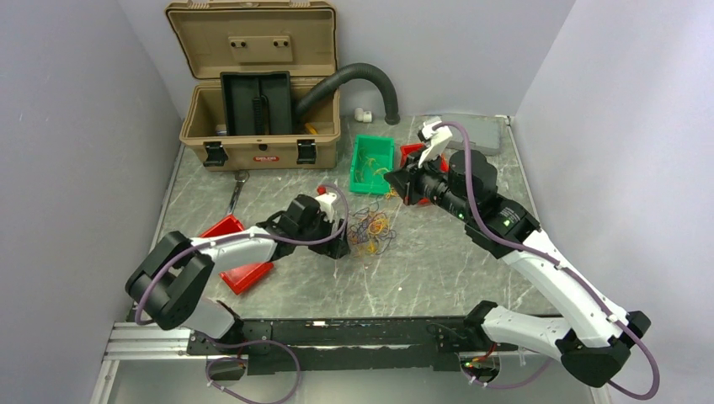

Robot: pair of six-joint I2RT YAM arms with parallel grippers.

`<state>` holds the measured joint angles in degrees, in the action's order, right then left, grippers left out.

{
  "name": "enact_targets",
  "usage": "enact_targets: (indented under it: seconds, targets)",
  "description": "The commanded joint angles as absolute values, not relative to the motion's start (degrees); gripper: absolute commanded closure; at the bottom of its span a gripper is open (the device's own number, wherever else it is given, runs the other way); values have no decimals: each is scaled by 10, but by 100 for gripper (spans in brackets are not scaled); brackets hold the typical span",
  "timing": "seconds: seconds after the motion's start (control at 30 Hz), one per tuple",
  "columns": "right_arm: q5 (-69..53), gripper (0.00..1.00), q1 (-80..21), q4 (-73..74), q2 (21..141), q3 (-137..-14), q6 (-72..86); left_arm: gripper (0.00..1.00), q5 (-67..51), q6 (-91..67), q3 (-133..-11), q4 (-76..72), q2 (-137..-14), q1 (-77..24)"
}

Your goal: Untangle the cables

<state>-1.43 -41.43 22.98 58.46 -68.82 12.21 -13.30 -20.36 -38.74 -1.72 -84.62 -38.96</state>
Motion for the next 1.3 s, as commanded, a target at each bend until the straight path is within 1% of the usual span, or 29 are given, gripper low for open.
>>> enact_targets:
  seconds: [0.0,0.07,0.2,0.33,0.5,0.57,0.6,0.63,0.67,0.7,0.73,0.77,0.87,0.97,1.07,1.27]
  targets:
    - [13,100,-412,253,582,-722,126,12,-155,-203,-363,-109,-780,-399]
    - [22,100,-412,254,583,-720,128,8,-153,-185,-362,-113,-759,-405]
    - [15,100,-411,246,581,-717,133,7,-136,-135,-387,-89,-759,-428]
    - [4,100,-412,239,580,-718,142,6,-132,-109,-426,-79,-800,-448]
    - [4,100,-410,237,579,-722,155,6,-152,-117,-467,-108,-866,-465]
    - [4,100,-410,238,575,-722,159,8,-175,-130,-490,-119,-898,-466]
    - [7,100,-410,238,569,-721,162,17,-175,-138,-503,-119,-915,-466]
    - [15,100,-410,239,562,-721,165,31,-165,-148,-514,-113,-928,-466]
    - [32,100,-408,240,554,-720,168,56,-145,-163,-528,-100,-936,-465]
    - [49,100,-408,242,546,-718,171,78,-124,-169,-531,-90,-939,-464]
    - [70,100,-407,246,537,-716,174,96,-105,-172,-527,-87,-931,-462]
    - [99,100,-406,251,527,-714,175,100,-86,-176,-513,-92,-915,-462]
    - [201,100,-404,275,500,-697,180,100,-13,-184,-444,-123,-841,-460]
    - [312,100,-400,303,474,-668,198,100,62,-193,-396,-90,-761,-443]
    - [407,100,-398,319,444,-639,229,100,113,-224,-354,-39,-678,-415]
    - [579,100,-388,357,398,-610,300,100,142,-274,-284,30,-521,-328]
